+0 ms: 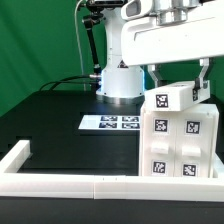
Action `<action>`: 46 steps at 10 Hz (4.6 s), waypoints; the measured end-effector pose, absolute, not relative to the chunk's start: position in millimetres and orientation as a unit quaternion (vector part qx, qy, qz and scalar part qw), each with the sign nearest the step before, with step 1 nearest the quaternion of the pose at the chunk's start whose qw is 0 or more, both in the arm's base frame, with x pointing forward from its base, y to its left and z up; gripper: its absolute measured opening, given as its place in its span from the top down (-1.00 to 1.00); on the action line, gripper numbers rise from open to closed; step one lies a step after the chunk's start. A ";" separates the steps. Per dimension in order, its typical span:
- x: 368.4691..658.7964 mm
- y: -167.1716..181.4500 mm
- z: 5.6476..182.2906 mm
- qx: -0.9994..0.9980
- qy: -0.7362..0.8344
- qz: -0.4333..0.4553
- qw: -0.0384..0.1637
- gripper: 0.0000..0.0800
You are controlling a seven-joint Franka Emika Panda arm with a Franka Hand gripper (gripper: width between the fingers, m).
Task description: Assemble cabinet
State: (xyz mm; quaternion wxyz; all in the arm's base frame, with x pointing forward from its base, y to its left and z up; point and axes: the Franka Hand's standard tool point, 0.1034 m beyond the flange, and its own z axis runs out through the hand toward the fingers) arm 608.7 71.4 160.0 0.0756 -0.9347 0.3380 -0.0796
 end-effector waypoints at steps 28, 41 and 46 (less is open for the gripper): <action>617.5 82.4 181.9 -0.833 0.531 -0.036 0.152 -0.99; 624.2 81.1 180.1 -0.983 -0.163 -0.080 0.032 -0.99; 624.8 76.1 170.6 -0.905 -0.418 -0.074 0.004 -0.99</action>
Offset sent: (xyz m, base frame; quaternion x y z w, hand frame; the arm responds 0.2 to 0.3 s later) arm 0.0000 0.0000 0.0000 0.0000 0.0000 0.1296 0.9916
